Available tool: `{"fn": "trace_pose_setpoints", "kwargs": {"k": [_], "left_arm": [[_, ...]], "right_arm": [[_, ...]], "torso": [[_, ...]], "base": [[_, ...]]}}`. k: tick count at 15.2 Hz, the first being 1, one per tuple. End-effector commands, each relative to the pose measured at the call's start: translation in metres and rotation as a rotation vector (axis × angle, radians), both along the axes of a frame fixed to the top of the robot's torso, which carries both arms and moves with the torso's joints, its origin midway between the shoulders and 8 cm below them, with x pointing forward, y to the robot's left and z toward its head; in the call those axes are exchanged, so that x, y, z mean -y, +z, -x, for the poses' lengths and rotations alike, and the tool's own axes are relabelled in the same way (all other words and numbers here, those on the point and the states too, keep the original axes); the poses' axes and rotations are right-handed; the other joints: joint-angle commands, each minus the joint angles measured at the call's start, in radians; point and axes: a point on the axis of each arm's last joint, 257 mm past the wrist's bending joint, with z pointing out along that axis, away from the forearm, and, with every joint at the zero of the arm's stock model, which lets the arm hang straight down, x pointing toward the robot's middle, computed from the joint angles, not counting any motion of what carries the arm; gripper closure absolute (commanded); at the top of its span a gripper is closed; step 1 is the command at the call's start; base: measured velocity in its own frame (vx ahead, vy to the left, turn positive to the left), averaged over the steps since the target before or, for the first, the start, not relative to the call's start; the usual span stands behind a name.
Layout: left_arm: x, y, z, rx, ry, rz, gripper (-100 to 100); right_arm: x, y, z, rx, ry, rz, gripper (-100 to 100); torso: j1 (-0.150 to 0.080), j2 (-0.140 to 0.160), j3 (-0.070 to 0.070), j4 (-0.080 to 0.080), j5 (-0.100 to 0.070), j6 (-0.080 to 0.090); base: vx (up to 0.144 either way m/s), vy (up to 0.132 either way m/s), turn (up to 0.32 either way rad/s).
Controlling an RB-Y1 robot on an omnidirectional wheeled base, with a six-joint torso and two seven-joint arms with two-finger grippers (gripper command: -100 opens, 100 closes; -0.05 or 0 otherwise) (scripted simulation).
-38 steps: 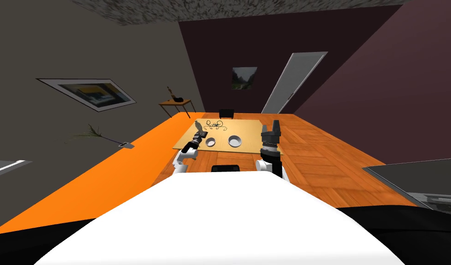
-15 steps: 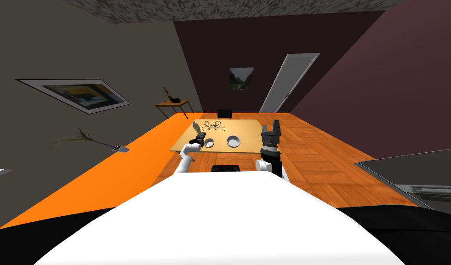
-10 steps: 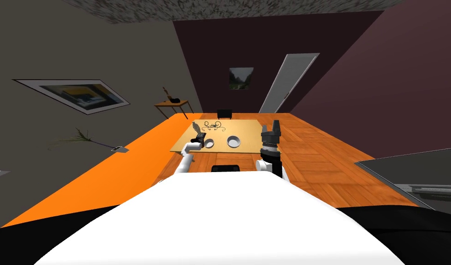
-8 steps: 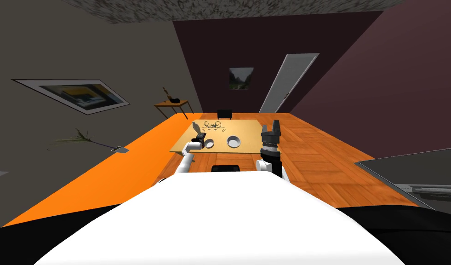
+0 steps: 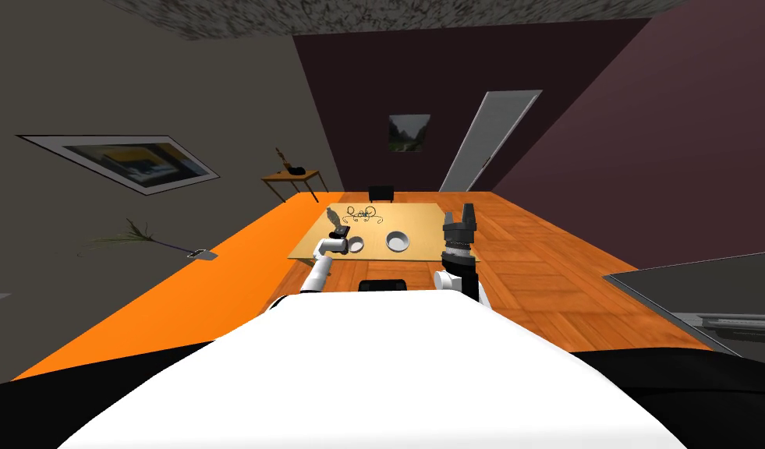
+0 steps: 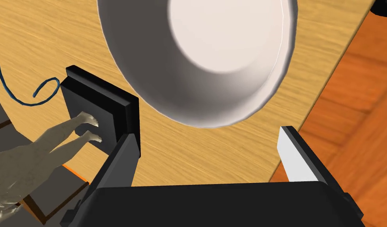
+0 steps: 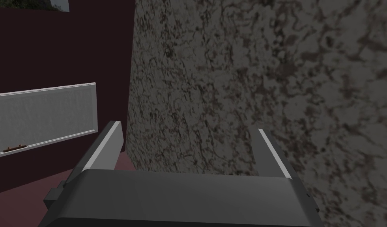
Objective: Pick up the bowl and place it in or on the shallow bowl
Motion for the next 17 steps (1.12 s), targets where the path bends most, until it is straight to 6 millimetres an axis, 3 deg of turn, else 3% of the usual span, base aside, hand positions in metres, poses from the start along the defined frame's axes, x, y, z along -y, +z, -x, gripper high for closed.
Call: {"fn": "trace_pose_setpoints", "kwargs": {"k": [1, 8, 15, 17], "left_arm": [[0.006, -0.010, 0.009, -0.064, 0.017, 0.011, -100], [0.029, -0.026, 0.032, -0.198, 0.043, 0.042, -100], [0.090, -0.039, 0.057, -0.322, 0.035, 0.116, -100], [0.079, -0.049, 0.057, -0.312, 0.044, 0.108, -100]], "right_arm": [[0.000, 0.000, 0.000, 0.000, 0.000, 0.000, 0], [0.000, 0.000, 0.000, 0.000, 0.000, 0.000, 0], [0.000, 0.000, 0.000, 0.000, 0.000, 0.000, 0], [0.000, 0.000, 0.000, 0.000, 0.000, 0.000, 0]], "torso": [[0.000, 0.000, 0.000, 0.000, 0.000, 0.000], [0.000, -0.001, 0.000, 0.000, 0.000, 0.000], [0.000, -0.001, 0.000, 0.000, 0.000, 0.000], [-0.001, 0.000, 0.000, 0.000, 0.000, 0.000]], "base": [[0.035, 0.029, 0.000], [0.035, 0.028, 0.004], [0.036, 0.026, 0.007], [0.016, 0.006, -0.023]]}}
